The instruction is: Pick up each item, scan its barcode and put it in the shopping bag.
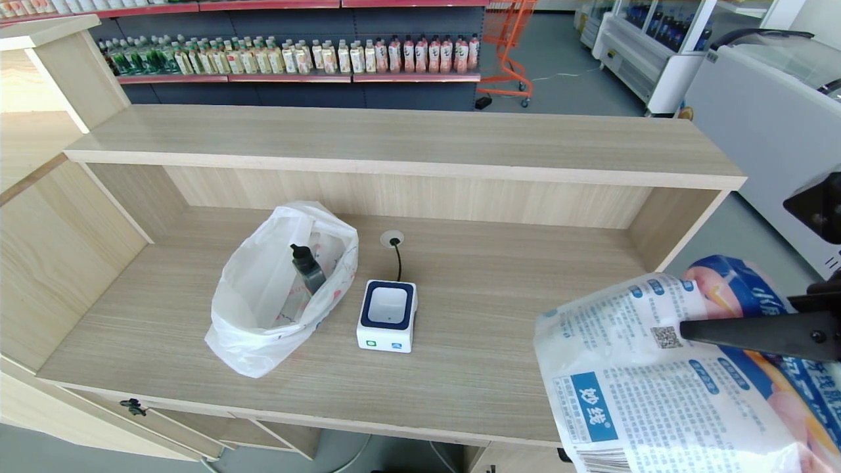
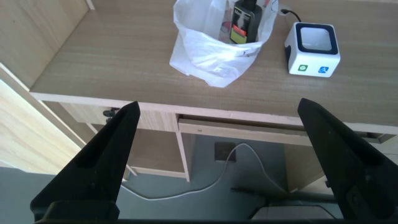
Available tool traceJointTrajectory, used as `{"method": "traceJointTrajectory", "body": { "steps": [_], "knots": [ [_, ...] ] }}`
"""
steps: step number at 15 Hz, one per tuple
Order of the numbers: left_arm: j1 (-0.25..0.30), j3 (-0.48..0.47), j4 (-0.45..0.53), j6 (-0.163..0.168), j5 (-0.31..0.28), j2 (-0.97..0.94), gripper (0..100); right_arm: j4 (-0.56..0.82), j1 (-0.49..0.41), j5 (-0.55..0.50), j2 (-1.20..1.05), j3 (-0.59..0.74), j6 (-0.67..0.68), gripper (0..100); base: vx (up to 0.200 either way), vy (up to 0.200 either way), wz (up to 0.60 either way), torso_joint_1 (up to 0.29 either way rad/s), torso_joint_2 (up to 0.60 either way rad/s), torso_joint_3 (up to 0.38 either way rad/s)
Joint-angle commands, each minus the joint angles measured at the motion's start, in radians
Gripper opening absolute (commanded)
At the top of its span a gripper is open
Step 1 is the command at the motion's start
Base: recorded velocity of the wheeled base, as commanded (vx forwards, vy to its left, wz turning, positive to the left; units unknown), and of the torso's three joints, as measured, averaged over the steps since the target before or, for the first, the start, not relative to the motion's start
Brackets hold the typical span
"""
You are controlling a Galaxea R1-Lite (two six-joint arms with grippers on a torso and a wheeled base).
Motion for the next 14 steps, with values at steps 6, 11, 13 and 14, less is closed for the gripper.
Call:
{"method": "traceJointTrajectory", "body": {
  "steps": [6,11,13,14],
  "knots": [
    [0.000,0.000,0.000,0.000,0.001,0.000,100,-0.032,-0.107,-0.082,0.076,0.003,-0.551,0,0.000,0.000,0.00,0.000,0.00,0.000],
    [0.000,0.000,0.000,0.000,0.000,0.000,100,-0.039,-0.277,-0.247,0.059,0.118,-1.028,0,0.000,0.000,0.00,0.000,0.00,0.000],
    [0.000,0.000,0.000,0.000,0.000,0.000,100,-0.039,-0.299,-0.291,0.030,0.149,-1.037,0,0.000,0.000,0.00,0.000,0.00,0.000],
    [0.000,0.000,0.000,0.000,0.000,0.000,100,-0.038,-0.299,-0.293,0.017,0.158,-1.036,0,0.000,0.000,0.00,0.000,0.00,0.000]
  ]
}}
